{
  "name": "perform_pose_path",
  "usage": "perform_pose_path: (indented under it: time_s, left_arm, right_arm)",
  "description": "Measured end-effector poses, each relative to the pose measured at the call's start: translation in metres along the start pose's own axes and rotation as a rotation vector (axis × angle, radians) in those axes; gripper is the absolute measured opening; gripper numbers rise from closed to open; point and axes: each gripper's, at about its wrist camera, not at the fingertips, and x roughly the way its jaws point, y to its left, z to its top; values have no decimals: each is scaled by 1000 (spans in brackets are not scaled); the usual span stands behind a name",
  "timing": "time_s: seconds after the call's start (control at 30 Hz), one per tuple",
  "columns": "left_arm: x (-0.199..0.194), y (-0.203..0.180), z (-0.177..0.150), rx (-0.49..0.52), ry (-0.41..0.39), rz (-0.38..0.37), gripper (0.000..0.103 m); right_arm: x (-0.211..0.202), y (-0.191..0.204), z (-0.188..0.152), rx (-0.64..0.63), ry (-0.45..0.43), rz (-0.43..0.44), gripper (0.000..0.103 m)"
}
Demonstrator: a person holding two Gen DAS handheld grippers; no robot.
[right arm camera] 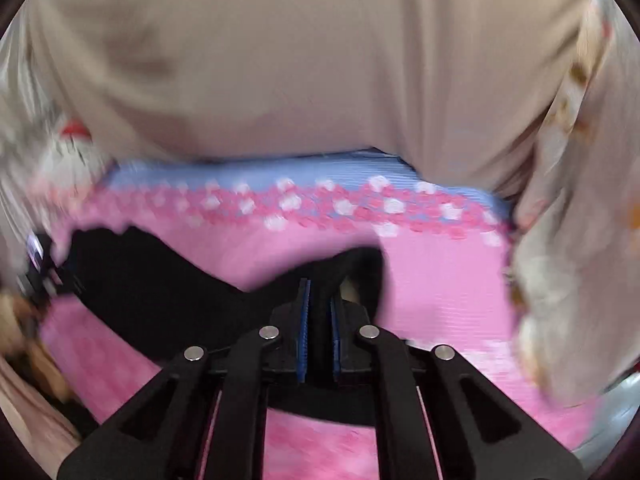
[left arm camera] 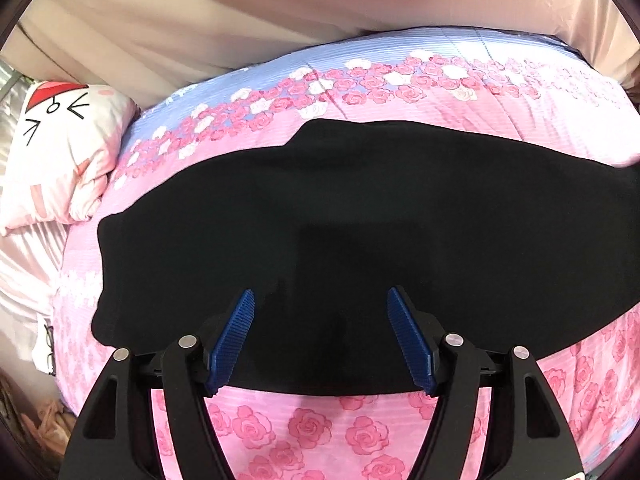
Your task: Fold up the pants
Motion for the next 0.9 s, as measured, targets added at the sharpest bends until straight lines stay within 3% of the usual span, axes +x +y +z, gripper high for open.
perform_pose_path:
  time_s: [0.1,0.13,0.17,0.2,0.23,0.33,0.47,0.6,0.67,0.77,0.9]
  left_arm:
    - [4,-1,-4,-19,10,-10,69]
    - [8,-4,-5,-17,21,-5,69]
    - [9,-5,-6,-11,30,-2,69]
    - [10,-7,-7,-6,34,1,69]
    - [9,-8,-8,-3,31,6,69]
    - [10,-8,-11,3,35,23,69]
    - [17,0,-15,-40,63,18,69]
    - [18,19,-20,-84,70,18,69]
    - [18,33,-24,-98,71,38,76]
    - [17,73,-38,-150,77,78,77]
    - [20,142,-69,-263,114,134,77]
  right_arm:
    - [48,-45,-73,118,276,-58,16]
    - [68,-58,-109,133,408,-148,18]
    - [75,-68,-130,141,476,-206,19]
    - [74,-78,-145,176,502,-245,19]
    - [64,-84,-151,252,464,-252,19]
    - [33,-64,-126,312,278,-208,19]
    - [51,27,-53,123,182,-25,19]
    - [120,153,18,-79,176,223,19]
    - [152,210,43,-171,195,287,19]
    - [202,305,73,-337,216,352,19]
    - [237,421,103,-435,219,504,19]
